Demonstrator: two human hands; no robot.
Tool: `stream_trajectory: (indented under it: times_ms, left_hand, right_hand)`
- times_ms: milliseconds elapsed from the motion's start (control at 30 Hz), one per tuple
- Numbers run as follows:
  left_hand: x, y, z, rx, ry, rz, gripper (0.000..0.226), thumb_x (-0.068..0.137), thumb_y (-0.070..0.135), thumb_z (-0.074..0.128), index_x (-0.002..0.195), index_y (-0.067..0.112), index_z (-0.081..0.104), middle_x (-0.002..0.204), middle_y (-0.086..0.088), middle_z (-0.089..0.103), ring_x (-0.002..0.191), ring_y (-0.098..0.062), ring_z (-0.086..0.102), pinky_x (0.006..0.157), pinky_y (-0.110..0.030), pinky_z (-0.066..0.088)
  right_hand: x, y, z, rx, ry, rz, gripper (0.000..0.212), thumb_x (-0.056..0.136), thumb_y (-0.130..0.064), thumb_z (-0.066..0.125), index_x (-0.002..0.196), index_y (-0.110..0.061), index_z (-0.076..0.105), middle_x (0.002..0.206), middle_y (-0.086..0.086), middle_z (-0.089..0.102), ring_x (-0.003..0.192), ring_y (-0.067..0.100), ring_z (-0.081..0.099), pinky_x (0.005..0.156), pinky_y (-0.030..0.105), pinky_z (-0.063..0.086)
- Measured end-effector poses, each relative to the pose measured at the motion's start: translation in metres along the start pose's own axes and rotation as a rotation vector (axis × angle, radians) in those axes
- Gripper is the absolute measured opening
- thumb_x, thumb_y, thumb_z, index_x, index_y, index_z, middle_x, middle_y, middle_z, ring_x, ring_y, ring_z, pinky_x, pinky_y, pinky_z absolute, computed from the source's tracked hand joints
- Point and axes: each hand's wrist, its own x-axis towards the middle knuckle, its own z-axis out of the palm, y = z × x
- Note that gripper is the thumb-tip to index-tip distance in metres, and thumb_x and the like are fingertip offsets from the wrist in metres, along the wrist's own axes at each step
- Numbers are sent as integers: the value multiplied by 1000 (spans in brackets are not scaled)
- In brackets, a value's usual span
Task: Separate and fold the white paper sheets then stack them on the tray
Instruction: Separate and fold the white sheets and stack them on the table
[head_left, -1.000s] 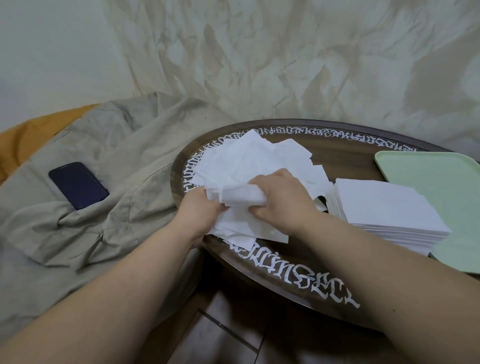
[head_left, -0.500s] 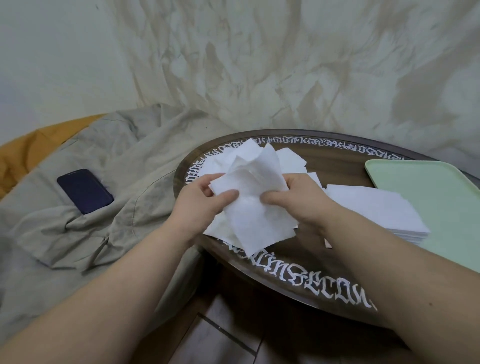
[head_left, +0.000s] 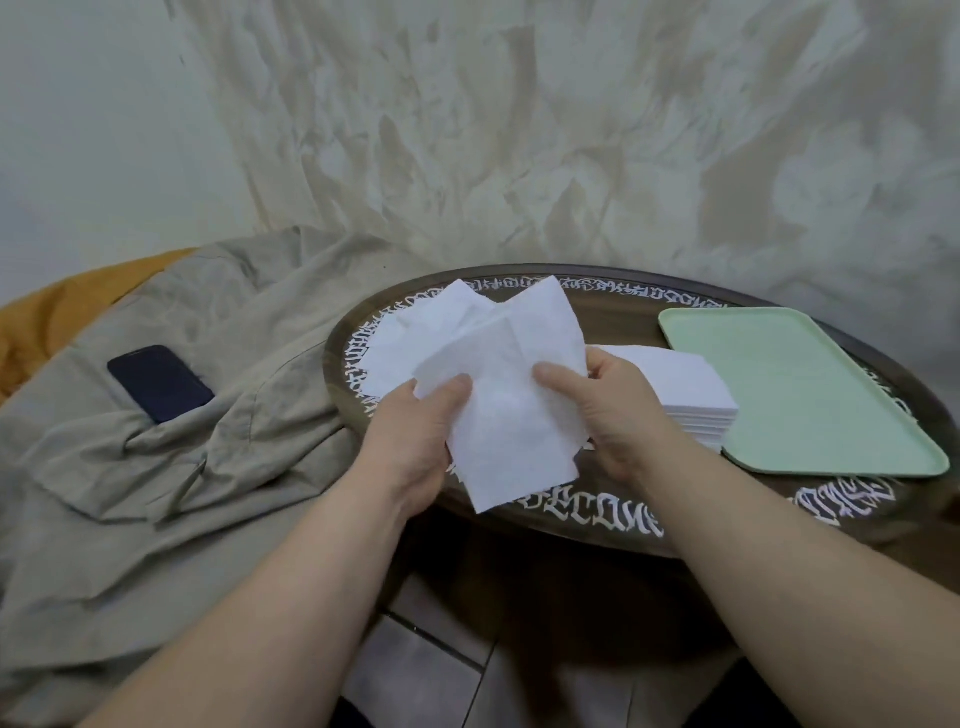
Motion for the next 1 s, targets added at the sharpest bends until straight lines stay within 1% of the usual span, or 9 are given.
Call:
stream_trajectory:
  times_ms: [100,233,300,367,533,700,800,933,1000]
  left_hand:
    - [-8,-5,4,108,26,51,12,90,0,62,93,9,70,92,-9,76,87,-28,72,86,-45,57]
    - [-12,-9,4,145,17,60,11,87,1,67,94,9,71,89,-8,77,82,-27,73,78,-42,58]
    - [-10,-11,1,130,21,40,12,88,2,67,98,7,70,92,-9,77,83,-28,74,76,-42,58]
    - [-6,-13,-2,100,1,3,15,88,0,65,102,6,69,94,-11,76,81,-27,74,71,-40,59]
    - [3,-17,-4,113,-22,-60,19,88,-6,61,104,3,68,96,-12,76,80,-26,74,67,-35,60]
    - [7,-21,-1,268,-55,-49,16,87,-2,66,102,3,69,97,-14,76,84,-28,74,73,-38,59]
    - [6,-24,0,420,-101,-22,11,86,0,68,92,8,73,91,-11,77,84,-27,74,79,-41,59]
    - [6,-25,1,537,-141,26,10,85,4,71,85,14,75,87,-9,77,85,-27,74,83,-45,59]
    - [6,-25,1,548,-147,32,9,85,7,72,82,15,75,85,-7,77,82,-24,74,82,-43,58]
  right_hand:
    - [-6,4,-11,-133,172,-167,33,82,-23,73,111,-22,58,97,-3,67,86,13,66,71,29,52]
    - [-9,17,-21,-217,198,-237,5,80,-16,69,85,-14,69,84,7,72,79,26,67,75,45,55]
    - [-7,20,-23,-241,188,-232,7,81,-16,68,78,-10,69,83,10,72,76,30,65,72,44,54]
    - [-2,19,-26,-206,174,-254,10,82,-15,68,74,-10,68,82,12,71,71,22,61,68,38,50]
    - [6,17,-26,-126,81,-216,11,80,-19,73,76,-10,71,81,8,70,75,16,59,73,35,49]
    - [2,11,-27,-311,-84,-159,13,77,-34,76,78,-22,74,95,-9,72,94,5,63,83,25,46]
    - [-2,10,-27,-243,-243,-60,24,78,-40,75,71,-19,68,82,-10,65,78,7,58,71,24,39]
    - [-1,4,-28,-126,-308,16,56,69,-49,73,99,-1,67,78,4,62,62,11,55,53,21,41]
    - [0,1,-31,-120,-319,-1,54,73,-48,69,100,-2,69,79,4,67,67,14,60,56,22,48]
